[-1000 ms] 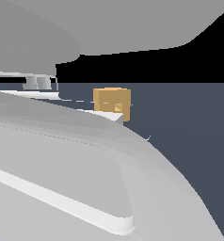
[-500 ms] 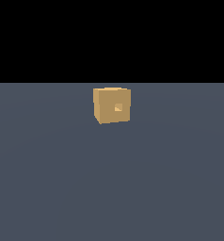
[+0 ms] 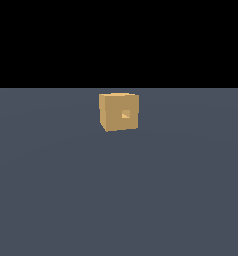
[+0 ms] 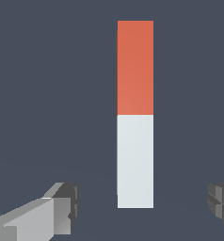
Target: Insert the peg into the horizontal hole in a box.
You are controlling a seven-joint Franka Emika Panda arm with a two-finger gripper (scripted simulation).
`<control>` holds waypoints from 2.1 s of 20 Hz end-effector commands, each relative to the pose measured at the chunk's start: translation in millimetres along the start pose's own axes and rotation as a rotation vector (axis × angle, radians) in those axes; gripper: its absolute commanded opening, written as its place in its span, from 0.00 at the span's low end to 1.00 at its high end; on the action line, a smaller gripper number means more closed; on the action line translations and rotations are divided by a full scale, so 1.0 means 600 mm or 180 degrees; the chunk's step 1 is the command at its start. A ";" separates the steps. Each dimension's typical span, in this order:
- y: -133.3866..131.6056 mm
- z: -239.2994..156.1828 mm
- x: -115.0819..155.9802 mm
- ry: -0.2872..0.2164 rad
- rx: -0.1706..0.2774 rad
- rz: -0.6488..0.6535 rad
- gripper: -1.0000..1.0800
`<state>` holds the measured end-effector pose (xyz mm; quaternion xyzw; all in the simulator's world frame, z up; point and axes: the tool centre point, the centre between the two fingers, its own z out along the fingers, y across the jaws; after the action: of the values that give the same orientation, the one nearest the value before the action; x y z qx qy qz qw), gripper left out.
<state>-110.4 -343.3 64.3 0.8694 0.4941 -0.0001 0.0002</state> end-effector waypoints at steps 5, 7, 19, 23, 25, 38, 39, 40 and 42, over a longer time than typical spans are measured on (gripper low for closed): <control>-0.001 0.029 0.000 0.0001 0.0001 0.0000 0.96; -0.002 0.048 0.001 0.0001 0.0001 0.0000 0.96; 0.000 0.082 0.002 0.0002 0.0001 -0.0006 0.00; 0.000 0.082 0.002 0.0002 0.0001 -0.0006 0.00; 0.000 0.082 0.002 0.0002 0.0001 -0.0006 0.00; 0.024 0.067 0.129 -0.0002 0.0000 -0.0392 0.00; 0.026 0.065 0.152 -0.0002 0.0000 -0.0461 0.00; 0.028 0.062 0.177 -0.0003 -0.0001 -0.0536 0.00; 0.032 0.055 0.233 -0.0004 -0.0001 -0.0705 0.00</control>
<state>-37.3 -254.7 27.3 0.8213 0.5705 -0.0012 0.0000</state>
